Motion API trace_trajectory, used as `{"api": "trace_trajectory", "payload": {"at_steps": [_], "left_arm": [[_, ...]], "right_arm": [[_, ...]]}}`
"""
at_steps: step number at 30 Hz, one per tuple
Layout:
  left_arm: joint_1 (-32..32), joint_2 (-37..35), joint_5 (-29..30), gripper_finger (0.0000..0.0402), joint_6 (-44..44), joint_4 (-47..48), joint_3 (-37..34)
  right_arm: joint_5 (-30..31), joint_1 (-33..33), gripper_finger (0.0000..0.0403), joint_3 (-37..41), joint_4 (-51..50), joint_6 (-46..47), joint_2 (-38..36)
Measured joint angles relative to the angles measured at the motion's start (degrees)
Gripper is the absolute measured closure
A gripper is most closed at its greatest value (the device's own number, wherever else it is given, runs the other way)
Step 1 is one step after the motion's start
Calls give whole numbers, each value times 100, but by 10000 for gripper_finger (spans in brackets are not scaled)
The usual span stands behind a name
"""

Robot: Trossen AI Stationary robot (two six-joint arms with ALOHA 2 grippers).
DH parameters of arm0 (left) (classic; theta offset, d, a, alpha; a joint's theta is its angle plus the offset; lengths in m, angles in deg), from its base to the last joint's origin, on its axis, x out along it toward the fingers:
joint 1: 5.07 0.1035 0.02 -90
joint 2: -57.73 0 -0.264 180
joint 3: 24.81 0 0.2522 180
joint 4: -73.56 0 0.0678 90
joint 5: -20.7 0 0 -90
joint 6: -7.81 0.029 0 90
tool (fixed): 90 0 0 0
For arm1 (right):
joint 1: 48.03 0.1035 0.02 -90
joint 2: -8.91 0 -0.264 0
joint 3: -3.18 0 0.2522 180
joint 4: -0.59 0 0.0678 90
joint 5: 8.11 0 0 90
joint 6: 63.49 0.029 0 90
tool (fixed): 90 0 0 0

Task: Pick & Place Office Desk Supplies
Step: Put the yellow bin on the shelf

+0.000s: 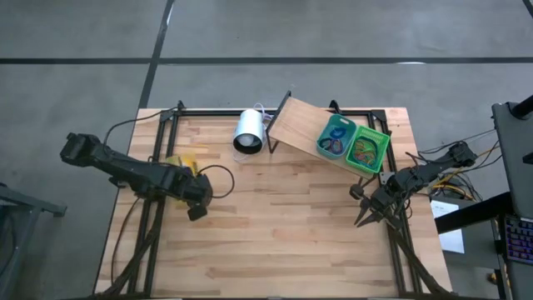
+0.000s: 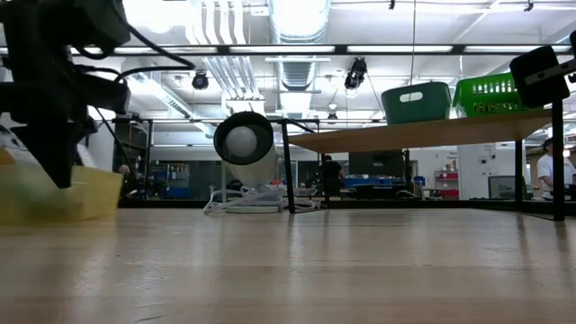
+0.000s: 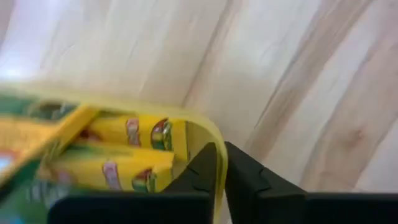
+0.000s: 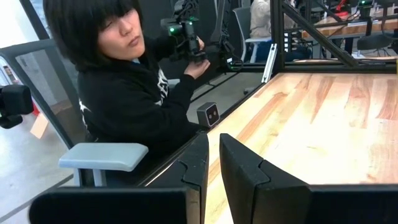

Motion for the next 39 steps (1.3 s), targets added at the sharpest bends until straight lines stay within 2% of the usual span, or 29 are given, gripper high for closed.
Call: {"api": "trace_trajectory", "payload": {"at_steps": [4, 12, 20, 27, 35, 39], "left_arm": [[0, 0, -9, 394, 14, -303, 0], [0, 66, -28, 395, 582, -1193, 0], [54, 872, -16, 395, 1132, -2075, 159], [246, 1815, -100, 395, 1927, -2272, 958], [413, 2890, -476, 395, 2189, -2219, 2063], [392, 3379, -571, 395, 2673, -2213, 2647]], "right_arm": [[0, -2, 364, 0, 1, 0, 0], [0, 0, 364, 1, 1, 0, 0], [0, 0, 364, 0, -1, 0, -2], [0, -1, 364, 0, 0, -1, 0], [0, -1, 364, 0, 0, 0, 0], [0, -1, 364, 0, 1, -1, 4]]}}
